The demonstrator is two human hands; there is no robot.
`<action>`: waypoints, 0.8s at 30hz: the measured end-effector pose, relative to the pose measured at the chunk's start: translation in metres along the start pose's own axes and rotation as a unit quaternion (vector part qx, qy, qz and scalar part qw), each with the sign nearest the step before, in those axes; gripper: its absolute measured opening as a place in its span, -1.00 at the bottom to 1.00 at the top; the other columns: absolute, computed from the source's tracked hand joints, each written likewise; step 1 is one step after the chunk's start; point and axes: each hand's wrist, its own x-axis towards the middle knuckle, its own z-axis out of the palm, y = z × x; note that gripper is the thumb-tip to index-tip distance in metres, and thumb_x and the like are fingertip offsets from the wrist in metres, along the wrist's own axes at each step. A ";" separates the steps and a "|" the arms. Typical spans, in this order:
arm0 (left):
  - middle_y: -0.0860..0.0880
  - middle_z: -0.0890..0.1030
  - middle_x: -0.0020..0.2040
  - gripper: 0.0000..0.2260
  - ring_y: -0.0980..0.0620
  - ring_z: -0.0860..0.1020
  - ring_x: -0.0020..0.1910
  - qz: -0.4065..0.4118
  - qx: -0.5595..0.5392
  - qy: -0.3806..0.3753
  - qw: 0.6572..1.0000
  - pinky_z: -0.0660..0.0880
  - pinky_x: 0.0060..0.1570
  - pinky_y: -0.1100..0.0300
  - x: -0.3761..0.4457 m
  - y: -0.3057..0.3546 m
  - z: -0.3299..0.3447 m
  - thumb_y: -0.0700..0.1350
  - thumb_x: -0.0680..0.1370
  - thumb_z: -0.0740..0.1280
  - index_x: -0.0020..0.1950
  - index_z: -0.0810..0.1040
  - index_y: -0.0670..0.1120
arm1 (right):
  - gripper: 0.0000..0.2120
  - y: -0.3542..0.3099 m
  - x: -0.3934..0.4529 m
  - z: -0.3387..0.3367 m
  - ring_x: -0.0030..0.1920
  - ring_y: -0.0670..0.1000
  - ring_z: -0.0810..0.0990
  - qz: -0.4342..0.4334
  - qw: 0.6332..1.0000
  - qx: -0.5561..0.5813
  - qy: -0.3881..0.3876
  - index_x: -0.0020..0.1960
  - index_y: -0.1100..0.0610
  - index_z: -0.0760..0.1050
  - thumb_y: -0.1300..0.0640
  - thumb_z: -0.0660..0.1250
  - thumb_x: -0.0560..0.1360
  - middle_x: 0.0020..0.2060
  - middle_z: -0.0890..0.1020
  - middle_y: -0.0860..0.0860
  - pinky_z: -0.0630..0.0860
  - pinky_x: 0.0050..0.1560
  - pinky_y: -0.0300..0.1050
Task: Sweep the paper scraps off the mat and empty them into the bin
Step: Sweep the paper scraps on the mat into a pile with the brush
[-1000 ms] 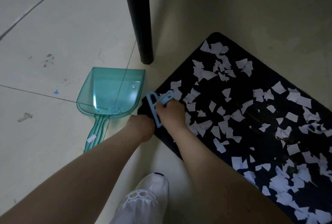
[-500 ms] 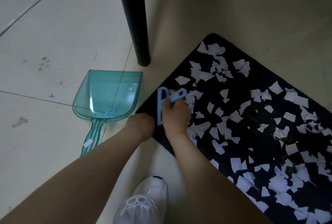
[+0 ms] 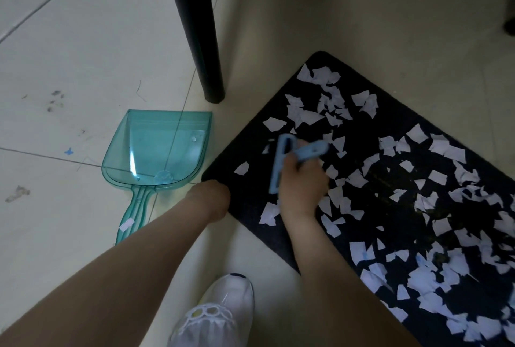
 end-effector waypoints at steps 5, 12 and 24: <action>-0.19 0.52 0.27 -0.71 -0.12 0.49 0.26 -0.005 -0.001 -0.021 1.000 0.45 0.20 0.08 0.000 0.000 0.003 -0.29 0.59 0.11 0.26 0.48 -0.26 | -0.77 -0.003 -0.023 0.049 -0.21 0.01 0.61 -0.020 0.971 -0.069 -0.227 0.02 0.20 0.53 0.06 0.18 0.58 -0.18 0.64 0.03 0.55 -0.21 -0.15; -0.20 0.55 0.20 -0.72 -0.14 0.54 0.19 -0.002 -0.017 -0.019 1.000 0.49 0.14 0.08 0.001 -0.001 0.002 -0.31 0.55 0.12 0.19 0.52 -0.27 | -0.75 0.035 0.000 0.001 -0.30 0.05 0.58 0.096 0.992 -0.054 0.055 -0.07 0.27 0.48 0.09 0.16 0.59 -0.26 0.62 0.11 0.55 -0.26 -0.08; -0.18 0.54 0.23 -0.70 -0.12 0.52 0.23 0.003 -0.009 -0.004 1.000 0.48 0.17 0.08 0.002 -0.003 0.008 -0.29 0.57 0.11 0.23 0.51 -0.24 | -0.71 0.007 -0.027 0.051 -0.21 0.05 0.62 0.035 0.989 -0.047 -0.136 -0.01 0.27 0.52 0.07 0.15 0.60 -0.14 0.66 0.13 0.43 -0.31 -0.20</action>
